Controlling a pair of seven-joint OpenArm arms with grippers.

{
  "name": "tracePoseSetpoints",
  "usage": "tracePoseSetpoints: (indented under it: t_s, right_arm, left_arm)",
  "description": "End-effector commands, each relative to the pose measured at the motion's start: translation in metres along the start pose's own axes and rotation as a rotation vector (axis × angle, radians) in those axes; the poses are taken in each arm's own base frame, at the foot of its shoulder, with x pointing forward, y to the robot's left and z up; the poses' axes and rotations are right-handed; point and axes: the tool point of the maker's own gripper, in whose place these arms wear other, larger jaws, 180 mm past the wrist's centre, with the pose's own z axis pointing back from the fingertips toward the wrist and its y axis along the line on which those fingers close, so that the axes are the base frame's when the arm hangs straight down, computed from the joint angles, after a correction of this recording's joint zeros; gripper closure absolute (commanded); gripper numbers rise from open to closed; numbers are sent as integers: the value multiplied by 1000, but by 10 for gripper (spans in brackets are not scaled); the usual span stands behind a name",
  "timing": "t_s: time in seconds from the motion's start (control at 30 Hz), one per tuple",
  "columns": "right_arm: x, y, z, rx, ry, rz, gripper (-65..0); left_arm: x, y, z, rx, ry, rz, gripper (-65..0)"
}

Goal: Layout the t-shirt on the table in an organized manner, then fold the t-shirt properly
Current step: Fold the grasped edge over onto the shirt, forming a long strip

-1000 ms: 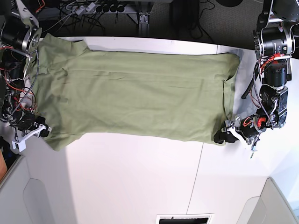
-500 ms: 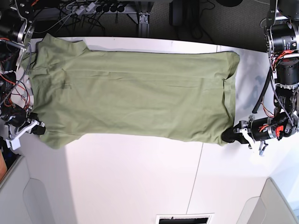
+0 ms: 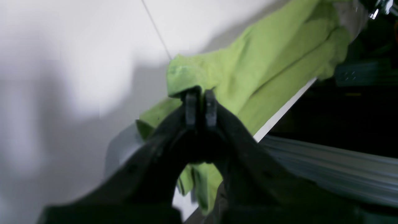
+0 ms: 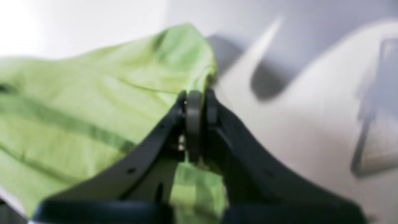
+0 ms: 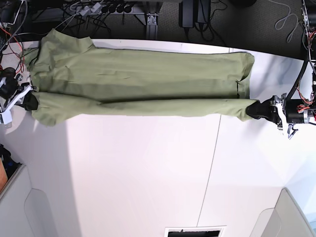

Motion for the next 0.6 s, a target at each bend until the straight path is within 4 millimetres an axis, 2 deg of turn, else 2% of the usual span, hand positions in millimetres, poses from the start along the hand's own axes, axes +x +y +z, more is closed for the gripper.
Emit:
tracePoseSetpoints:
  t_s: [0.0, 0.13, 0.27, 0.3, 0.37, 0.4, 0.47, 0.5, 0.53, 0.57]
  right_arm:
    - [21, -2, 12, -1, -64, 25, 0]
    - [7, 5, 24, 10, -37, 45, 0]
    - [-24, 6, 29, 8, 45, 41, 0]
    - [-31, 7, 30, 8, 62, 36, 0]
    - [-41, 7, 31, 8, 84, 28, 0]
    - [-43, 7, 31, 7, 87, 24, -77]
    - [-44, 7, 31, 5, 89, 19, -269]
    - [-43, 7, 31, 5, 87, 19, -332]
    - [-42, 7, 31, 5, 83, 20, -360]
    - [-39, 7, 31, 6, 75, 19, -362]
  left_arm:
    - [10, -2, 11, 4, -29, -29, 0]
    - [-7, -3, 6, -3, 2, -9, 0]
    - [-26, -3, 2, -8, 35, 21, -5]
    - [-29, -3, 1, -9, 40, 26, -29]
    - [-32, -3, 1, -10, 45, 30, -122]
    - [-31, -3, 1, -10, 45, 29, -180]
    - [-31, -3, 1, -10, 44, 29, -288]
    - [-31, -3, 1, -10, 44, 29, -322]
    - [-31, -2, 1, -9, 44, 29, -335]
    - [-31, -2, 2, -7, 42, 29, -335]
